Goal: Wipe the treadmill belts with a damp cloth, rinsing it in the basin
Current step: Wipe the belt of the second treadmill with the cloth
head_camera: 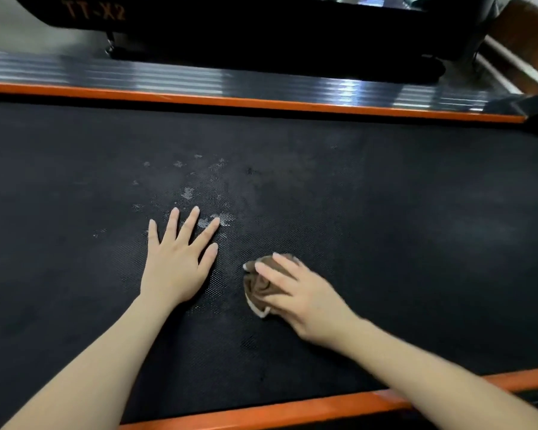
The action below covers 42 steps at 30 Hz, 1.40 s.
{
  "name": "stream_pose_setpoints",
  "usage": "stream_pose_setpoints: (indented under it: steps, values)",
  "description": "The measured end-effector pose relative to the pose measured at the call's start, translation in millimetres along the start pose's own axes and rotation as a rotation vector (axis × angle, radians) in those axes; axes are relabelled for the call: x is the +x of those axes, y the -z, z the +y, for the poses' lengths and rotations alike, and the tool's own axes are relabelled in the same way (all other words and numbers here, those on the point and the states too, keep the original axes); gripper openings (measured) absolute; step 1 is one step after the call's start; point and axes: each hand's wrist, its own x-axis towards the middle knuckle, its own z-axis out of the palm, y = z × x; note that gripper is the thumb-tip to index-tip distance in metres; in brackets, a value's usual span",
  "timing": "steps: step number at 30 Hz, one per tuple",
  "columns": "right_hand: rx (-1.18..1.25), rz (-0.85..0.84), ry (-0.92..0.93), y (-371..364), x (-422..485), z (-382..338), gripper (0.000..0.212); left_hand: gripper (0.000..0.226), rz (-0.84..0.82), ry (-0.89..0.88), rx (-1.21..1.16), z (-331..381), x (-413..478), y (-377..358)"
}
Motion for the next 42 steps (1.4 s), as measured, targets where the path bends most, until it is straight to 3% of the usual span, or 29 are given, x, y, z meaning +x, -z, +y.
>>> stream_pose_setpoints:
  steps: [1, 5, 6, 12, 15, 18, 23, 25, 28, 30, 34, 37, 39, 42]
  values:
    - [-0.032, 0.011, -0.023, 1, 7, 23, 0.028, 0.059, 0.004, -0.003, -0.004, 0, 0, 0]
    - [-0.032, 0.185, -0.544, 3, 46, 103, 0.031, 0.058, -0.007, 0.003, -0.007, -1, 1, -1]
    - [-0.016, 0.187, -0.601, 0, 50, 107, 0.033, 0.058, -0.011, 0.003, -0.005, -1, 1, 0]
    - [0.037, 0.209, -0.577, 0, 49, 106, 0.033, 0.065, -0.011, 0.055, -0.076, -3, 29, 24]
    - [0.044, 0.222, -0.57, 1, 49, 102, 0.037, 0.055, -0.018, 0.143, -0.02, -11, 73, 31]
    - [0.044, 0.253, -0.558, -1, 48, 106, 0.035, 0.055, -0.079, 0.17, 0.013, -13, 94, 19]
    - [0.027, 0.271, -0.472, -4, 48, 122, 0.029, 0.056, -0.022, 0.158, -0.004, -14, 94, 5]
    - [-0.018, 0.274, -0.583, 1, 62, 150, 0.03, 0.055, -0.001, 0.158, -0.008, -14, 95, 5]
    - [-0.047, 0.293, -0.938, 4, 101, 191, 0.031, 0.056, 0.007, 0.163, -0.001, -15, 95, 1]
    - [-0.131, 0.298, -0.861, -4, 128, 181, 0.03, 0.064, 0.005, 0.169, 0.009, -15, 96, 1]
    - [-0.076, 0.164, -0.349, -37, 154, 98, 0.038, 0.07, 0.0, 0.174, 0.013, -15, 97, 1]
    - [-0.1, 0.109, -0.168, -28, 142, 122, 0.038, 0.071, 0.001, 0.174, 0.011, -15, 97, 1]
    - [-0.176, 0.181, -0.293, -17, 128, 175, 0.034, 0.071, 0.009, 0.174, 0.012, -15, 96, 1]
    - [-0.16, 0.23, -0.763, 3, 123, 229, 0.034, 0.071, 0.027, 0.181, -0.005, -14, 96, 0]
